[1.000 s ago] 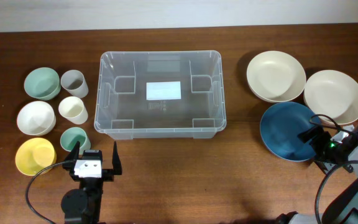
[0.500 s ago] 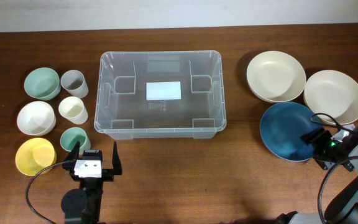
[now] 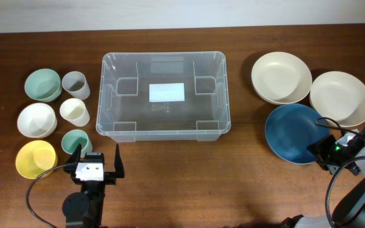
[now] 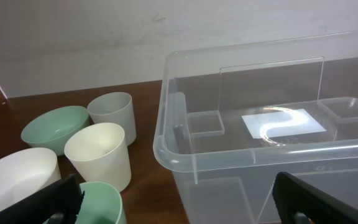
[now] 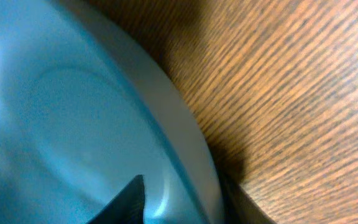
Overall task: Pack container
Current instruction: 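Lower the right gripper and pinch the blue bowl's rim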
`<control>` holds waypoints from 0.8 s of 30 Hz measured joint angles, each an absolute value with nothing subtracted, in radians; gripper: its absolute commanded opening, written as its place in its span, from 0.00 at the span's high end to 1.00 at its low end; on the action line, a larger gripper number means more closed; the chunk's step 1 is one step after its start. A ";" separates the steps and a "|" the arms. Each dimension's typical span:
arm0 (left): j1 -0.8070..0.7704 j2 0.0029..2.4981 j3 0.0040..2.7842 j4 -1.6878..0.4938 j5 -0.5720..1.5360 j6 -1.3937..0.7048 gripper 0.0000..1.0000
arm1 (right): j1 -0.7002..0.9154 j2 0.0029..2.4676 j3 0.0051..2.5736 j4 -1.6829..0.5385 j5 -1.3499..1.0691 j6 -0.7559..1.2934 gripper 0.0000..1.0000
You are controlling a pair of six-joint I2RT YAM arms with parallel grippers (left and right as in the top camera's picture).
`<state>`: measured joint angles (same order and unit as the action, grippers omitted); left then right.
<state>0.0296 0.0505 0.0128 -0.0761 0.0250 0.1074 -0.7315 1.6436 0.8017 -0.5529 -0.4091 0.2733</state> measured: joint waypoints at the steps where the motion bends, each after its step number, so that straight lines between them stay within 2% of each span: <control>1: 0.030 0.051 0.013 -0.076 0.025 0.107 0.00 | -0.731 1.644 0.801 -0.556 -0.409 0.274 0.77; 2: 0.030 0.051 0.013 -0.076 0.025 0.107 0.00 | -0.731 1.645 0.800 -0.559 -0.409 0.275 0.82; 6: 0.030 0.051 0.013 -0.076 0.025 0.107 0.00 | -0.731 1.649 0.800 -0.561 -0.409 0.277 0.88; 9: 0.030 0.051 0.013 -0.076 0.025 0.107 0.00 | -0.731 1.650 0.800 -0.577 -0.409 0.281 0.96; 24: 0.030 0.051 0.013 -0.076 0.025 0.107 0.00 | -0.731 1.650 0.800 -0.682 -0.485 0.289 0.96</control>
